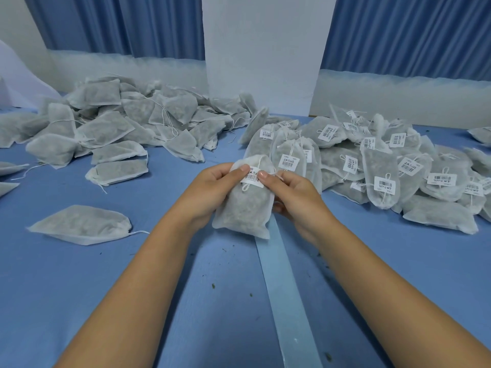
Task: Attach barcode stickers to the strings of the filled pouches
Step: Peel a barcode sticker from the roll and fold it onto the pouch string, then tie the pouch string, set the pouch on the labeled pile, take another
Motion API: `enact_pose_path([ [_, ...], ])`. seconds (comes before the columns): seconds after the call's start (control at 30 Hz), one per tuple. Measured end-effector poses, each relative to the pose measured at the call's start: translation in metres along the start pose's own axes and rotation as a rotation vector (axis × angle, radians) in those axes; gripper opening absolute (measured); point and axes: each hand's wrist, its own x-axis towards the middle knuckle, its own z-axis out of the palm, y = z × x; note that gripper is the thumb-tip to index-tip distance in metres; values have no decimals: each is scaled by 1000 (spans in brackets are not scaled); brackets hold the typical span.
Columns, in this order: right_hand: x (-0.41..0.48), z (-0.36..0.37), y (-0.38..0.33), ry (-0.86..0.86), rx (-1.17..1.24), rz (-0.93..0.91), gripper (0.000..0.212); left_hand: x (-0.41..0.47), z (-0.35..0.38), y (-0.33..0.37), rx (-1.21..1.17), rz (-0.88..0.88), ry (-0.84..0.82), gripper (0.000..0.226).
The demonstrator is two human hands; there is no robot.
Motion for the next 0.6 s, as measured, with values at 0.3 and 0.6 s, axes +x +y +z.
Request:
enact_pose_path([
  [0.3,-3,2,-3,-53,94,-41,23,6,7,-9,127,51,164,25],
  [0.6,-3,3,-2,-27,-36,-179,37,10,23,-15,249,143,469,38],
])
